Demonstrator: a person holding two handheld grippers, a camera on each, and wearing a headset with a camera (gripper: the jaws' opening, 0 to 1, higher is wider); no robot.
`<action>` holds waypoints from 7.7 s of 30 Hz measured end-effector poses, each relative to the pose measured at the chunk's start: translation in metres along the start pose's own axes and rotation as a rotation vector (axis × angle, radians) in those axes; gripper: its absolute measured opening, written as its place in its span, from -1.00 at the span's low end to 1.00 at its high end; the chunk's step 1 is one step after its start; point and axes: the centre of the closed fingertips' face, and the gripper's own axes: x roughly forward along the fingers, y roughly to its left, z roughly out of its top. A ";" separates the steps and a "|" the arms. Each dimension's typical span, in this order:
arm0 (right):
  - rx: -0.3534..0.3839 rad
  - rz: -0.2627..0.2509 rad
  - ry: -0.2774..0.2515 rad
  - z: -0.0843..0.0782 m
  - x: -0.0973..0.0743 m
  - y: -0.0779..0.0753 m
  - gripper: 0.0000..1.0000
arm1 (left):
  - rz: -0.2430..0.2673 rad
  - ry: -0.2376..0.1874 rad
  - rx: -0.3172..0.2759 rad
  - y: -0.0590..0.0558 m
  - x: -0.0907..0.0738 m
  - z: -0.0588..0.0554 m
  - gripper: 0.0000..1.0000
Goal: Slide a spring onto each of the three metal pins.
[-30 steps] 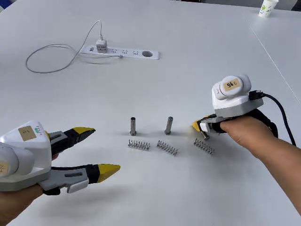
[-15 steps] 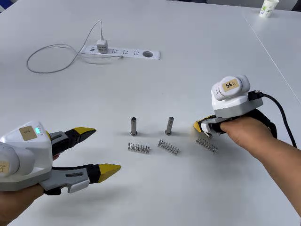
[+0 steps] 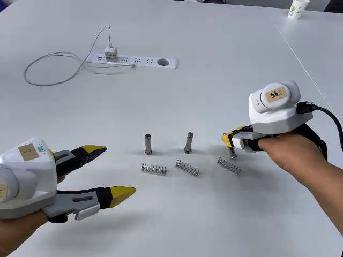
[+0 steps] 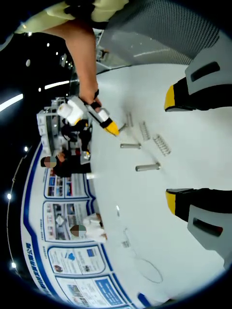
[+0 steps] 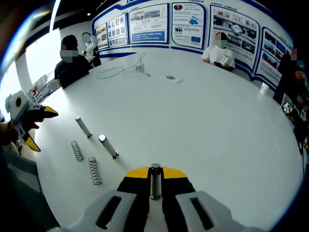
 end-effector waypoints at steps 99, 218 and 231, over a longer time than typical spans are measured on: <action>-0.444 0.161 0.281 -0.047 0.018 0.039 -0.76 | 0.006 -0.012 -0.005 -0.004 -0.006 0.001 0.31; -0.206 0.435 -0.209 0.045 -0.066 0.169 -0.77 | -0.195 -0.069 0.073 -0.065 0.052 0.035 -0.60; -0.184 0.344 -0.222 0.050 -0.076 0.126 -0.77 | -0.150 -0.062 0.031 -0.048 0.037 0.027 -0.42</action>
